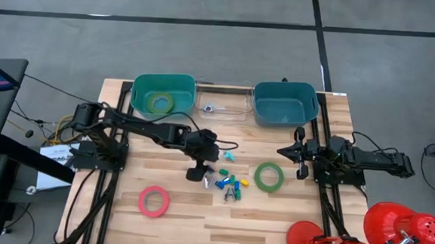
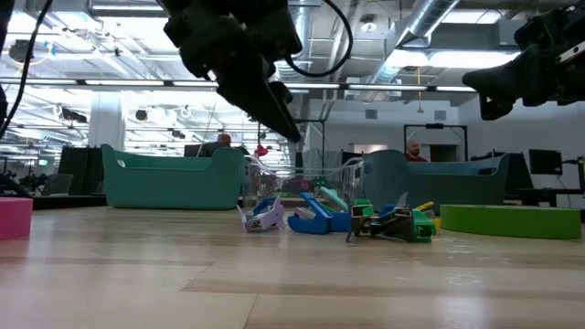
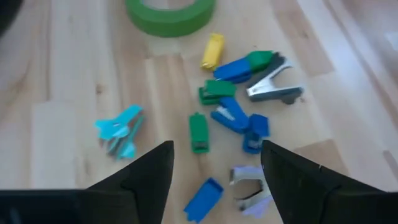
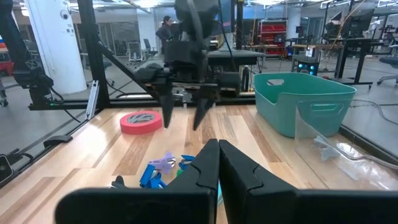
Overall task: Pick and place Stapler, Stapler remover, tape
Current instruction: Put the purple stapler into the transparent bin
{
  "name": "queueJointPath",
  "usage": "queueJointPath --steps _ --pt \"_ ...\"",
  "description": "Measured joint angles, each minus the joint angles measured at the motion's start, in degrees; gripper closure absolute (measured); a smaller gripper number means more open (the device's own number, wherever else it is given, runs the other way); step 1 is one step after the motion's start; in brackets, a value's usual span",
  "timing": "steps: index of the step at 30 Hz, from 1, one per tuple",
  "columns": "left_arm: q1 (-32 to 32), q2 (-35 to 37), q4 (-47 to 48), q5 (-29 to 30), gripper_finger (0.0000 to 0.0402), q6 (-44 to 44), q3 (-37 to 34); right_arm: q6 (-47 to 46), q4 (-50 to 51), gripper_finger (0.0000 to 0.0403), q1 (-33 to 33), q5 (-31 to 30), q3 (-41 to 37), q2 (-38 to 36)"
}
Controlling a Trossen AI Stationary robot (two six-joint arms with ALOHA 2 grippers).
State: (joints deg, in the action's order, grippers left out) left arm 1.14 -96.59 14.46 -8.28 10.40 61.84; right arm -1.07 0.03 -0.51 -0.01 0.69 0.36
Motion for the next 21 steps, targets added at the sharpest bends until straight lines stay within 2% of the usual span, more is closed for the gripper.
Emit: queueJointPath --steps 12,21 --pt "6.33 2.98 1.0 -0.06 0.0194 3.29 0.0 -0.01 0.0 0.0403 0.0 0.0 0.0 -0.02" --pt "7.14 3.11 3.45 0.08 0.0199 4.79 -3.02 -0.01 0.0 0.0403 0.02 0.0 0.0 0.0"
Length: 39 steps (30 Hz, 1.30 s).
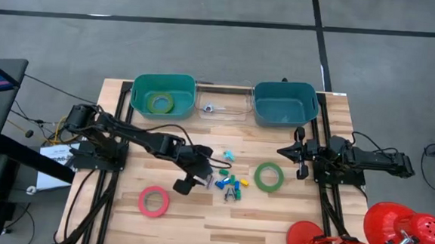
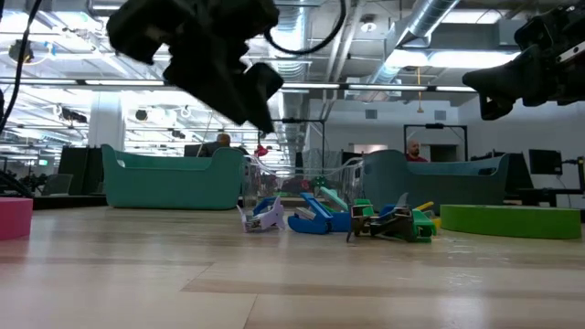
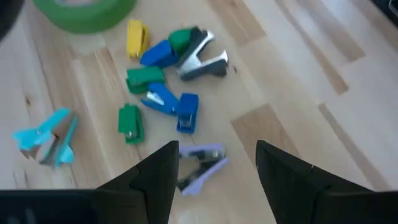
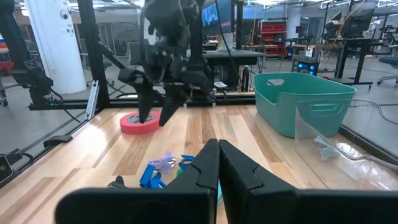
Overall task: Pick and place Stapler, Stapler remover, tape
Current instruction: Put the purple stapler into the transparent bin
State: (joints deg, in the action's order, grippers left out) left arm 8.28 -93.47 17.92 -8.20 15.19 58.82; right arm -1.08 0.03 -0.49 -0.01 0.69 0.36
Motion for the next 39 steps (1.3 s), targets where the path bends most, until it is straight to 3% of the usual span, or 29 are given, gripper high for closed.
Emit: queueJointPath --steps 7,15,27,39 --pt "-0.76 0.13 -0.87 4.13 0.02 5.47 -4.25 0.0 0.0 0.0403 -0.02 0.0 0.0 0.0" --pt "0.31 0.13 -3.1 5.22 0.021 23.6 -5.76 0.01 0.0 0.0403 -0.02 0.0 0.0 0.0" --pt "1.54 -0.59 -5.28 5.2 0.0231 28.47 -5.85 0.02 0.0 0.0403 0.0 0.0 0.0 0.0" --pt "-0.01 -6.69 -7.34 5.11 0.0245 35.64 -5.92 0.02 0.0 0.0403 0.0 -0.01 0.0 -0.02"
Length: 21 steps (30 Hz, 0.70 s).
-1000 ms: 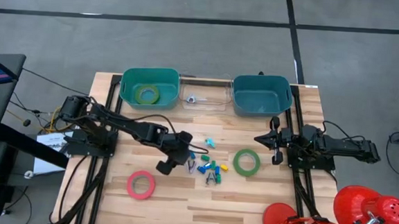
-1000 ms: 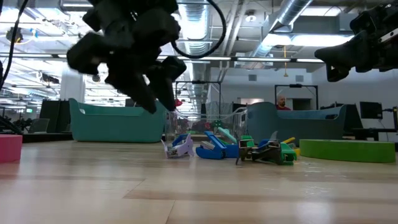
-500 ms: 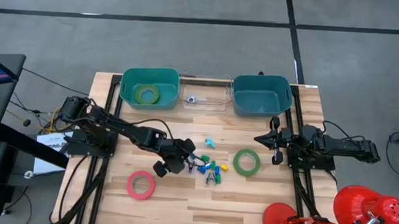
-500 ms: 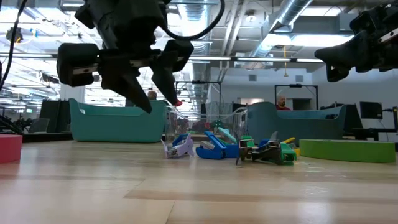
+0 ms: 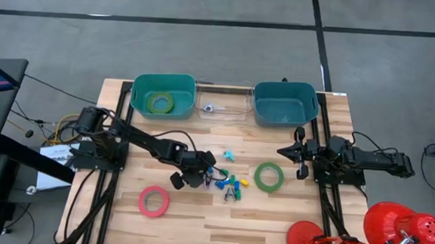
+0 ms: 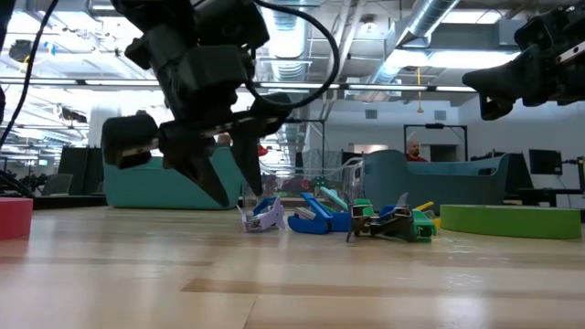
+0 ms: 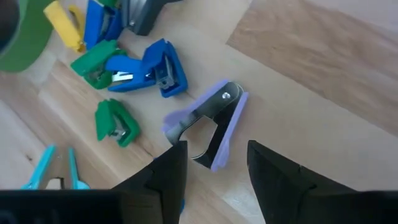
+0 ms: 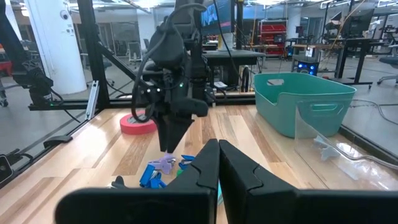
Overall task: Pick and place Stapler, Stapler remover, tape
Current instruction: Put the purple stapler into the transparent bin
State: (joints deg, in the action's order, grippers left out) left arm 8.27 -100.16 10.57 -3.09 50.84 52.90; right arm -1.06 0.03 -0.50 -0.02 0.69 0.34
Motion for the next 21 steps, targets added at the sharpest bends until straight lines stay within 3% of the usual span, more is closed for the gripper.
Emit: queueJointPath --steps 21 --pt "0.0 -1.9 -1.38 -0.15 0.0322 0.36 -0.11 -0.02 0.0 0.0403 -0.01 0.0 0.0 0.01"
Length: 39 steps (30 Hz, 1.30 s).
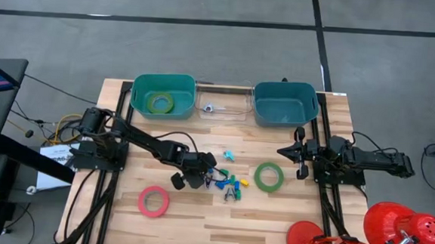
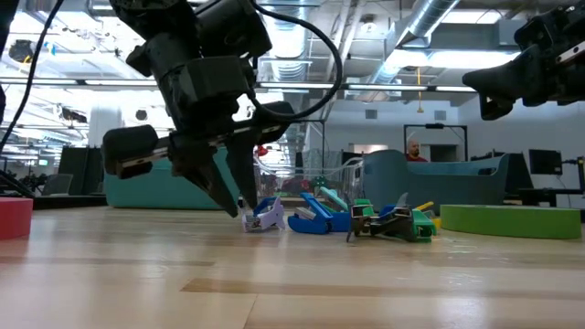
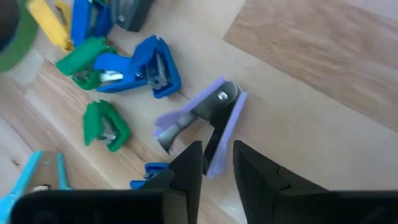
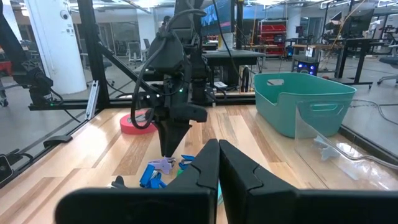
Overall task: Pick and place Stapler, Stapler remover, tape
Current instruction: Put the purple stapler into the transparent bin
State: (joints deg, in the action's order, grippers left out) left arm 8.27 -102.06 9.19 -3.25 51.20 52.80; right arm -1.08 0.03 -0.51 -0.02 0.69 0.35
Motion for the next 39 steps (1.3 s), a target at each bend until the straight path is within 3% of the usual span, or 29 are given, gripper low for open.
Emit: queueJointPath --steps 16,28,39 --pt "0.0 -1.03 -0.96 0.02 0.0394 0.02 0.07 0.0 0.0 0.0403 0.01 0.01 0.0 0.01" --pt "-1.11 3.23 -0.82 0.12 0.0397 -1.22 0.48 0.0 0.0 0.0403 -0.01 0.0 0.0 -0.01" --pt "-8.6 11.92 -1.14 0.66 0.0398 -5.98 0.5 0.0 0.0 0.0403 -0.01 0.0 0.0 -0.01"
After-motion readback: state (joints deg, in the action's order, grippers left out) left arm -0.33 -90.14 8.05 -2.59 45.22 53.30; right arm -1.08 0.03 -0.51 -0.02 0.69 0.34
